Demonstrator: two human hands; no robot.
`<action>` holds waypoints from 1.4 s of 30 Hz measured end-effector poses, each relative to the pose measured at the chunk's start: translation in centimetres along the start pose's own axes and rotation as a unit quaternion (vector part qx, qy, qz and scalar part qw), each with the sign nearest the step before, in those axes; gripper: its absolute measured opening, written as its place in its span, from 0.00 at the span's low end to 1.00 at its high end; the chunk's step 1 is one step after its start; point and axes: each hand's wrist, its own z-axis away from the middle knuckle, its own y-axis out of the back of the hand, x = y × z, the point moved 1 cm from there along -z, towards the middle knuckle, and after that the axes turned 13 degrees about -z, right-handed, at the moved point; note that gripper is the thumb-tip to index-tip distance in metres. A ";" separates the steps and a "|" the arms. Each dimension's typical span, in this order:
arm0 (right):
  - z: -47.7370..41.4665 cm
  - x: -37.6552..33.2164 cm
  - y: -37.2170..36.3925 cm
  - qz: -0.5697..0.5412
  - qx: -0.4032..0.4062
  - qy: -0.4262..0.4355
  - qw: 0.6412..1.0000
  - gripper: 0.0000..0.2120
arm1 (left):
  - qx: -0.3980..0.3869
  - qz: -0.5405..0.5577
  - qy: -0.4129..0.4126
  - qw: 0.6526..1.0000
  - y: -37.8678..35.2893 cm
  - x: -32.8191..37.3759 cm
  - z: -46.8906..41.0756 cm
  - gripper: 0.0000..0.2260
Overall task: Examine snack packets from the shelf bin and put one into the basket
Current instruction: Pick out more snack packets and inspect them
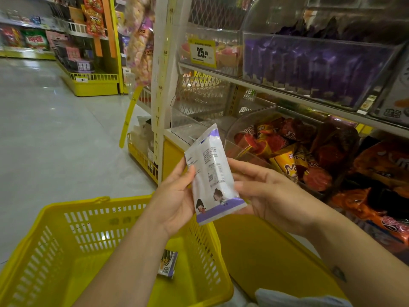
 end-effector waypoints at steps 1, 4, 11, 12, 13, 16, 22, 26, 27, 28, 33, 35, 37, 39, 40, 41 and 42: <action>0.0 0.1 -0.1 0.023 -0.005 0.003 1.000 0.31 | 0.000 0.003 -0.002 1.000 0.0 -0.1 -0.1 0.22; -0.1 0.6 -0.4 0.108 -0.002 0.022 0.994 0.33 | 0.008 -0.008 0.001 1.000 0.2 -0.2 -0.2 0.21; -0.3 0.6 0.0 0.134 0.036 0.022 0.990 0.30 | 0.143 -0.007 -0.057 0.988 -0.8 0.3 -0.1 0.21; -0.4 0.6 0.1 0.119 0.044 0.021 0.992 0.28 | 0.168 -0.008 -0.052 0.984 -0.9 0.3 -0.2 0.21; -0.5 0.6 0.3 0.098 0.051 0.019 0.994 0.26 | 0.187 -0.007 -0.042 0.981 -1.1 0.4 -0.3 0.21; -0.6 0.7 0.4 0.050 0.062 -0.001 0.997 0.20 | 0.195 -0.003 -0.001 0.981 -1.5 0.6 -0.3 0.20; -0.3 0.4 0.9 0.044 0.085 -0.003 0.995 0.23 | 0.071 -0.106 0.062 0.990 -1.4 0.8 0.4 0.30; -0.4 0.5 0.5 0.151 0.143 0.048 0.977 0.20 | 0.046 -0.233 0.021 0.971 -1.6 0.2 0.7 0.24; -0.5 0.6 0.3 0.204 0.161 0.072 0.963 0.21 | 0.066 -0.296 -0.004 0.953 -1.7 -0.1 0.7 0.21; -0.6 0.7 -0.1 0.258 0.168 0.095 0.947 0.22 | 0.081 -0.343 -0.022 0.935 -1.7 -0.5 0.6 0.19; -0.6 0.9 -0.7 0.353 0.148 0.111 0.917 0.25 | 0.108 -0.435 -0.053 0.892 -1.3 -0.4 0.3 0.13; -0.5 0.8 -0.7 0.397 0.153 0.103 0.899 0.27 | 0.108 -0.466 -0.058 0.876 -1.2 -0.2 0.3 0.17; -0.4 0.9 -0.9 0.440 0.157 0.097 0.879 0.28 | 0.105 -0.487 -0.051 0.866 -1.3 -0.4 0.3 0.25; -0.3 1.1 -1.2 0.472 0.155 0.104 0.862 0.28 | 0.122 -0.495 -0.045 0.859 -1.3 -0.5 0.4 0.30; -0.3 1.2 -1.4 0.485 0.153 0.108 0.854 0.28 | 0.133 -0.488 -0.045 0.861 -1.4 -0.4 0.5 0.30; -0.3 1.3 -1.7 0.493 0.152 0.111 0.850 0.28 | 0.145 -0.477 -0.049 0.866 -1.3 -0.2 0.5 0.31; -0.3 1.3 -1.8 0.496 0.152 0.113 0.847 0.28 | 0.158 -0.464 -0.056 0.870 -1.1 0.0 0.5 0.31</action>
